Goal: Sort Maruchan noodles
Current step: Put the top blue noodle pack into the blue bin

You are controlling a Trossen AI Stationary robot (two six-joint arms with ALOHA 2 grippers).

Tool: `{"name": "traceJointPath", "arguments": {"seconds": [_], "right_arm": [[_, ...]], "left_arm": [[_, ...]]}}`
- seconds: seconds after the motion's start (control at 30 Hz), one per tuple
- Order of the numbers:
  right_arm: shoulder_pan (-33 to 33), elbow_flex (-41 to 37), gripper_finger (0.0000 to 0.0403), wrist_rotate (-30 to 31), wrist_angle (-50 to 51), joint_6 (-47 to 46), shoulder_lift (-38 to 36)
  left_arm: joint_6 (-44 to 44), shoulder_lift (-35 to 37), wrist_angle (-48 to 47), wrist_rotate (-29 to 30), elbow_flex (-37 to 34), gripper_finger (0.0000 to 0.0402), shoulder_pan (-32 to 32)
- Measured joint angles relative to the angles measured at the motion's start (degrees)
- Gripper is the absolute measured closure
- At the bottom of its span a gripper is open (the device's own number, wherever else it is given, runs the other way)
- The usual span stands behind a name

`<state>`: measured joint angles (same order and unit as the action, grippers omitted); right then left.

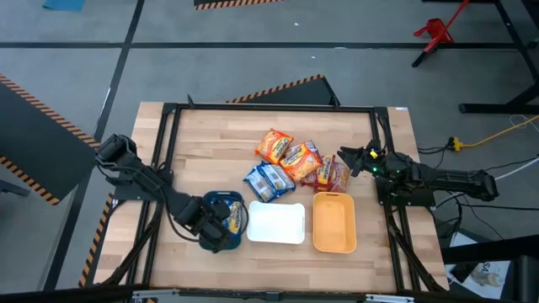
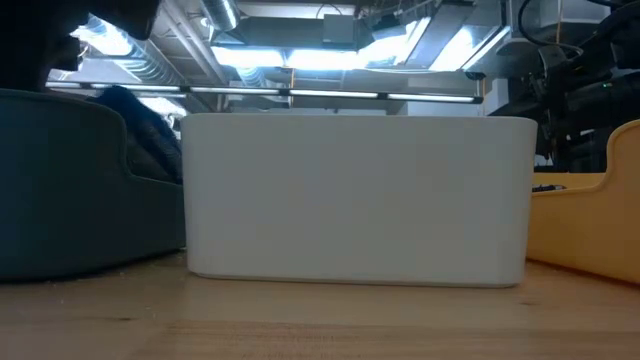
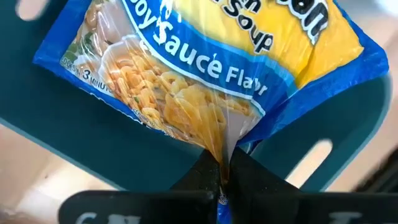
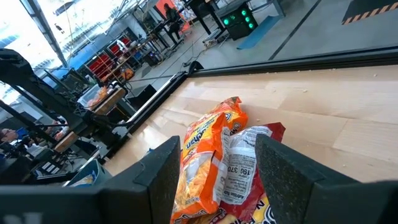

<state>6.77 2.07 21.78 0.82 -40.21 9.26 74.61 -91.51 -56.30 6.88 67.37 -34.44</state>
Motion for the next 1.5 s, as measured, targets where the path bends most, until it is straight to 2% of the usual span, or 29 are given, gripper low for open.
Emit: {"name": "traceJointPath", "arguments": {"seconds": [0.07, 0.3, 0.47, 0.63, 1.0, 1.33, 1.5], "right_arm": [[0.0, 0.0, 0.0207, 0.0, 0.0, 0.0, 0.0], [0.02, 0.0, 0.0207, 0.0, 0.0, 0.0, 0.0], [0.01, 0.0, 0.0207, 0.0, 0.0, 0.0, 0.0], [0.01, 0.01, 0.0207, 0.0, 0.0, 0.0, 0.0], [0.01, 0.02, 0.0207, 0.0, 0.0, 0.0, 0.0], [0.0, 0.01, 0.0207, 0.0, 0.0, 0.01, 0.0], [0.02, 0.02, 0.0207, 0.0, 0.0, 0.02, 0.0]], "left_arm": [[2.54, 0.54, 0.02, 2.33, 0.0, 0.0399, -0.97], [5.41, 0.49, 0.01, -0.11, 0.0, 0.0399, -3.11], [9.02, 0.49, -0.21, 1.28, 0.0, 0.0399, -3.53], [10.35, 0.29, -0.12, 3.05, -0.06, 0.0399, -2.59], [10.78, -0.04, 4.04, 2.65, -3.32, 0.0399, -1.87], [10.09, -0.04, 4.54, 4.0, -3.54, 0.0373, -1.85], [8.31, -0.04, 5.53, 3.8, -3.54, 0.0347, -1.8]]}}
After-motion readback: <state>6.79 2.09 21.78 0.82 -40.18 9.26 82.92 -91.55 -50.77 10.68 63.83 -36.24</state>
